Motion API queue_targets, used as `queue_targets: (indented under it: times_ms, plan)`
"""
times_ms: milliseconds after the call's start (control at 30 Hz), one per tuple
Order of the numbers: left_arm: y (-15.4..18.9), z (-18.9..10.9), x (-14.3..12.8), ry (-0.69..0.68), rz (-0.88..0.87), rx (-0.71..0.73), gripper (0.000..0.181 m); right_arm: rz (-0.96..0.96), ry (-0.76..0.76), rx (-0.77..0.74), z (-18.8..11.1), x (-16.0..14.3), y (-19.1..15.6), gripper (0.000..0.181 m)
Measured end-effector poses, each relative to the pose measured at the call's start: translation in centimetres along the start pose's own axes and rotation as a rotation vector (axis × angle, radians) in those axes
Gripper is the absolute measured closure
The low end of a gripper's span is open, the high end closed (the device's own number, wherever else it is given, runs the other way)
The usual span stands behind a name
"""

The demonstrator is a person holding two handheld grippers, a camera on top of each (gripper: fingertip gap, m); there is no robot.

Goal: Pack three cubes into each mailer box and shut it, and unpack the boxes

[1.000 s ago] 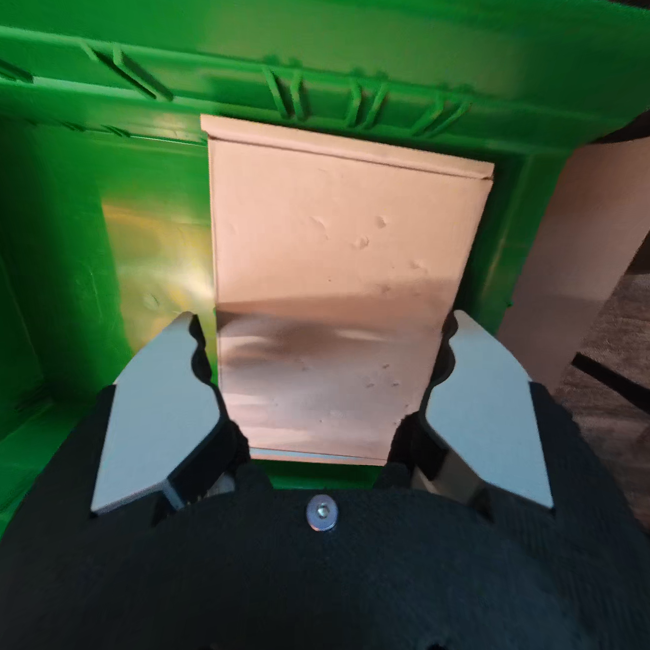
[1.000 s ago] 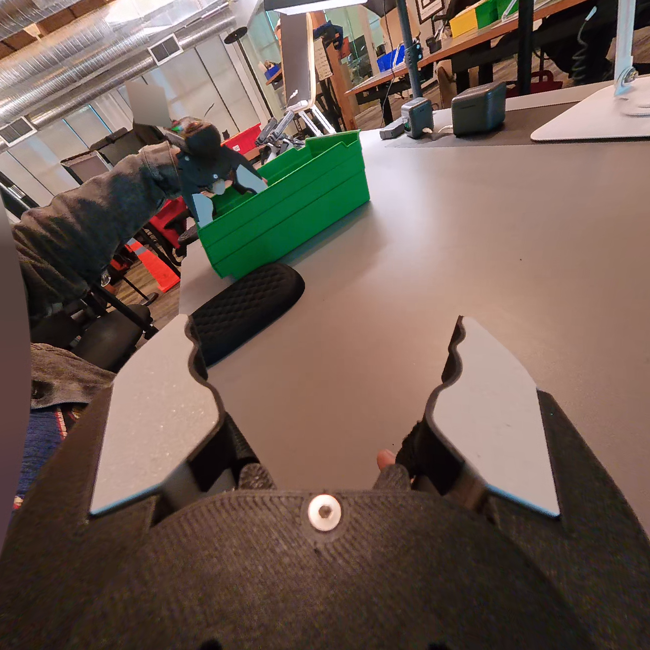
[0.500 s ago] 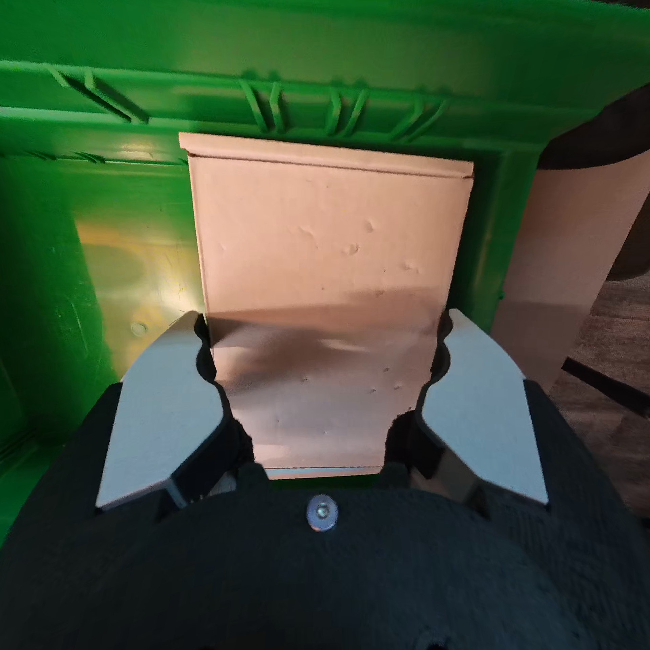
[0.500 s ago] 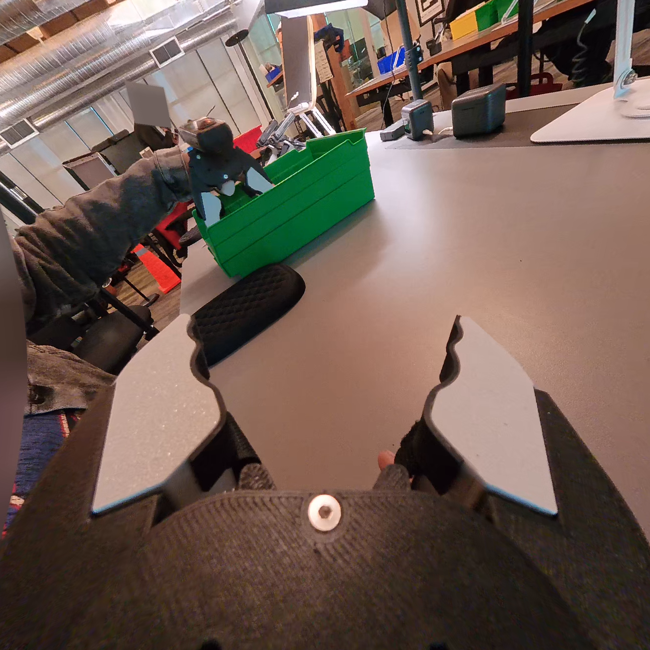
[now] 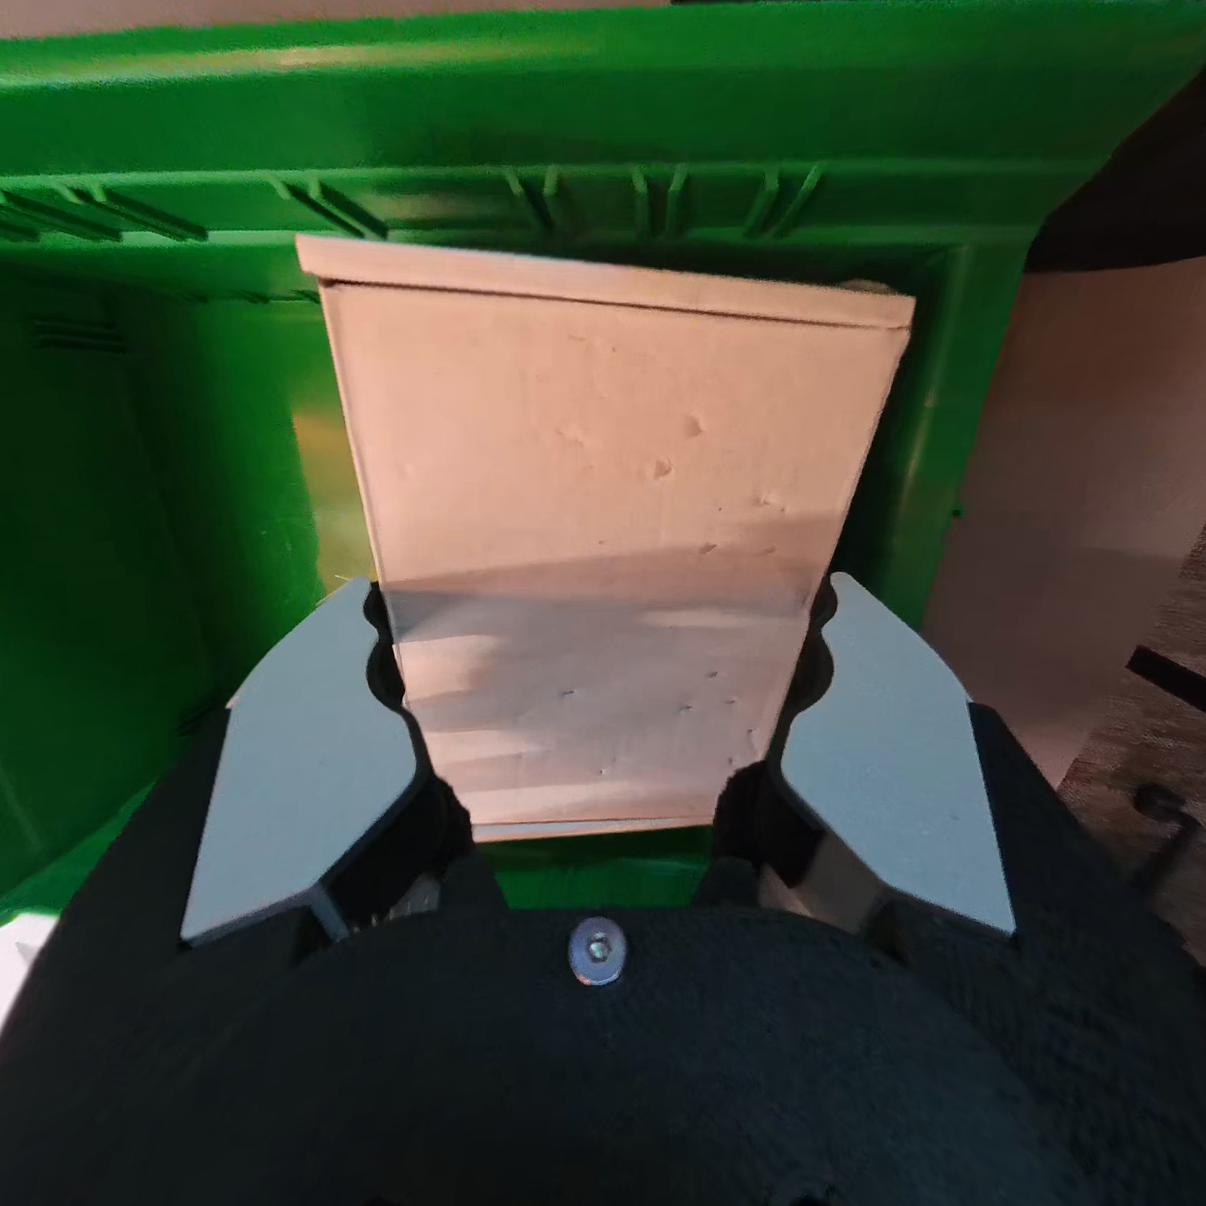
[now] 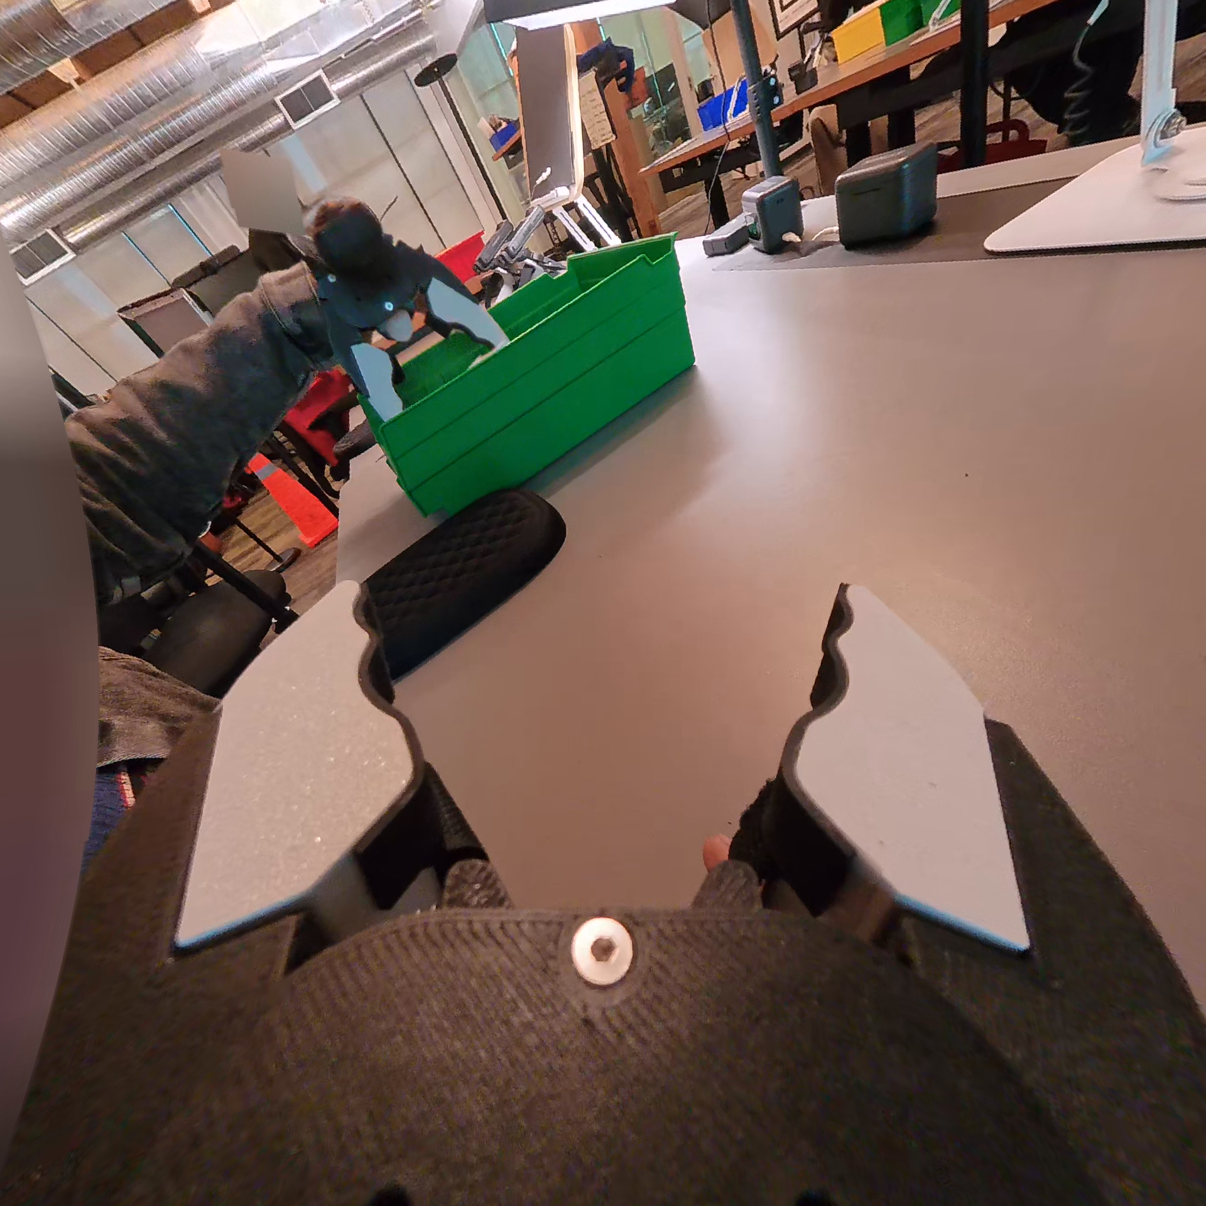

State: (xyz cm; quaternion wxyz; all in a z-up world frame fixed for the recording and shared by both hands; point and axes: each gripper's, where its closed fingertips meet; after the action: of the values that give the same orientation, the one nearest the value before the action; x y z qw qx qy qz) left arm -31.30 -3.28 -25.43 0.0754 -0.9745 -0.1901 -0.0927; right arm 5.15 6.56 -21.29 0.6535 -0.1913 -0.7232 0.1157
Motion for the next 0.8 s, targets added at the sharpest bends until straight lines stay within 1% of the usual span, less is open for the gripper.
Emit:
queue_targets:
  times_ms: [100, 200, 300, 433, 500, 600, 667, 800]
  plan:
    - [-0.4, -0.6, 0.4, 0.013, 0.002, 0.032, 0.061, -0.004, -0.001, 0.002, 0.0, 0.0, -0.1, 0.054]
    - [-0.7, 0.1, 0.7, 0.029, -0.018, 0.035, 0.061, -0.013, 0.001, 0.003, 0.0, 0.0, -0.2, 0.054]
    - [-1.5, 1.5, 0.0, -0.021, -0.053, 0.049, 0.06, -0.013, -0.001, 0.001, 0.0, 0.0, -0.1, 0.055]
    - [-1.7, 1.8, -0.1, -0.044, -0.087, 0.027, 0.059, -0.008, 0.004, 0.003, 0.0, 0.0, -0.1, 0.055]
    - [-1.4, 1.7, -0.6, -0.089, -0.105, 0.01, 0.053, -0.004, 0.002, 0.004, 0.0, 0.0, -0.1, 0.055]
    - [-1.4, 2.2, -1.4, -0.15, -0.111, 0.026, 0.044, -0.003, 0.001, 0.007, 0.0, 0.0, -0.1, 0.055]
    - [-1.6, 2.8, -1.5, -0.161, -0.11, 0.03, 0.042, -0.006, 0.003, 0.007, 0.0, 0.0, -0.1, 0.055]
    - [-1.5, 3.8, -1.4, -0.163, -0.089, 0.004, 0.043, -0.006, 0.002, 0.006, 0.0, 0.0, -0.1, 0.055]
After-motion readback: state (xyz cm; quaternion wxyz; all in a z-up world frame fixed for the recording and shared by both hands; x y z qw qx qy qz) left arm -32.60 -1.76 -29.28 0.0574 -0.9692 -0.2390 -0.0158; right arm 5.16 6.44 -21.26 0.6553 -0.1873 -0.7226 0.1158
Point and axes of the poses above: each gripper's, where its closed fingertips meet, z out along the fingers, x out of its top, y = z × x across the jaws, and after that the axes turned 1 degree about y, right-handed
